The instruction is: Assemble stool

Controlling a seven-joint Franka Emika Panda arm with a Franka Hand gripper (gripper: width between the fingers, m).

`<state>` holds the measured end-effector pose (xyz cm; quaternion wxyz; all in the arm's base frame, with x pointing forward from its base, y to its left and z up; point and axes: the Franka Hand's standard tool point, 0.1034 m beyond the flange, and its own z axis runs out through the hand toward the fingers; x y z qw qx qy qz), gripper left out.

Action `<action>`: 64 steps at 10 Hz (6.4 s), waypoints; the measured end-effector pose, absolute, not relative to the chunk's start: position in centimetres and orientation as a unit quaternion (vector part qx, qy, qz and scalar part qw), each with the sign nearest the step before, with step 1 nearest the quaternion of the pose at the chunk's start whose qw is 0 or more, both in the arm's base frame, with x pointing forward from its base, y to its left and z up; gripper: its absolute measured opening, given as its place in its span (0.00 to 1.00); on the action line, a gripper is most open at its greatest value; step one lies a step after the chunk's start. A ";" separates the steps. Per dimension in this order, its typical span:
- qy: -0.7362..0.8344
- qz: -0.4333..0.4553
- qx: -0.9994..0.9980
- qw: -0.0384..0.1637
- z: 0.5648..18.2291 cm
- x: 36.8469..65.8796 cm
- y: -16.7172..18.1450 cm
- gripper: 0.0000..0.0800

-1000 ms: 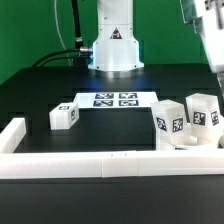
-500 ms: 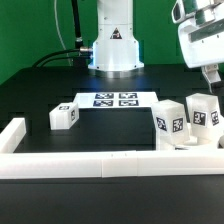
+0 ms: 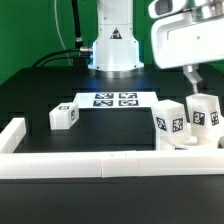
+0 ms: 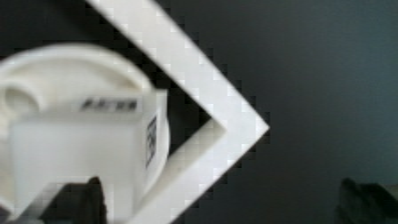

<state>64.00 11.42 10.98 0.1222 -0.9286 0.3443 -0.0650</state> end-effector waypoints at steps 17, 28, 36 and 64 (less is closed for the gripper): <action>-0.155 0.000 -0.988 0.022 7.9 61.8 11.4 0.81; 0.072 0.002 -0.997 0.023 8.0 62.3 11.2 0.43; 0.517 0.013 -0.854 0.060 7.8 62.9 11.5 0.43; -0.173 -0.059 -0.983 0.018 9.9 63.7 11.7 0.81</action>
Offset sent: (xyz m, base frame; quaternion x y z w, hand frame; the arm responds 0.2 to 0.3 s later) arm 0.0000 0.0000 0.0000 0.0000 0.0000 -0.1938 0.9810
